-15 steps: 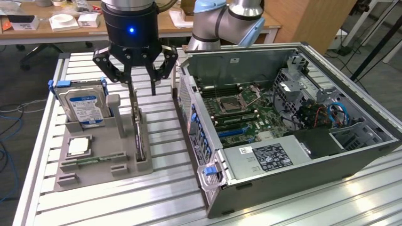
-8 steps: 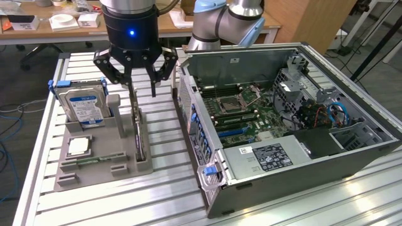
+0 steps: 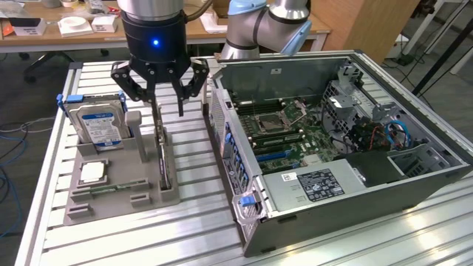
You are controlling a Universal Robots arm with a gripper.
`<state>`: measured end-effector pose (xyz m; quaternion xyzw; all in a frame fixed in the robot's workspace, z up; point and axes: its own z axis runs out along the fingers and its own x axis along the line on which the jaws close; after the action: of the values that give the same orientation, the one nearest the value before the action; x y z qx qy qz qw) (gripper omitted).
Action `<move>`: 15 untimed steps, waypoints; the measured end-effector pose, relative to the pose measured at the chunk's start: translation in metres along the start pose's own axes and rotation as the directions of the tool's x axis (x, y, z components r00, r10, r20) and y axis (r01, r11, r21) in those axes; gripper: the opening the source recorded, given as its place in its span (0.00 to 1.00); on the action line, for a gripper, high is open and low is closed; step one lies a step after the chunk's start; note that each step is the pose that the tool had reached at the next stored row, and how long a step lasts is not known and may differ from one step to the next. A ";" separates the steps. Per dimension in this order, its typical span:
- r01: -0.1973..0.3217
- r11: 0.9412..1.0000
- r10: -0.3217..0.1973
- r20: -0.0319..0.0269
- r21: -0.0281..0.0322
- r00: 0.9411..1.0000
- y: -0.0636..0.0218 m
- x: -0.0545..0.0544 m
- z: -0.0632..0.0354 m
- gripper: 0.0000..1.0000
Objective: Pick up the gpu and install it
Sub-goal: 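Pick up the gpu and move the gpu toward the slot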
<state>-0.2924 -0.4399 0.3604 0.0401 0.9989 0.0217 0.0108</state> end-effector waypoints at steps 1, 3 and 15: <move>0.000 1.000 0.000 0.000 0.000 1.000 0.0000 0.000 0.0006 0.47; 0.000 1.000 0.000 0.000 0.000 1.000 -0.0001 0.000 0.0019 0.47; 0.000 1.000 0.000 0.000 0.000 1.000 -0.0004 0.000 0.0096 0.47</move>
<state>-0.2924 -0.4399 0.3507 0.0401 0.9989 0.0217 0.0108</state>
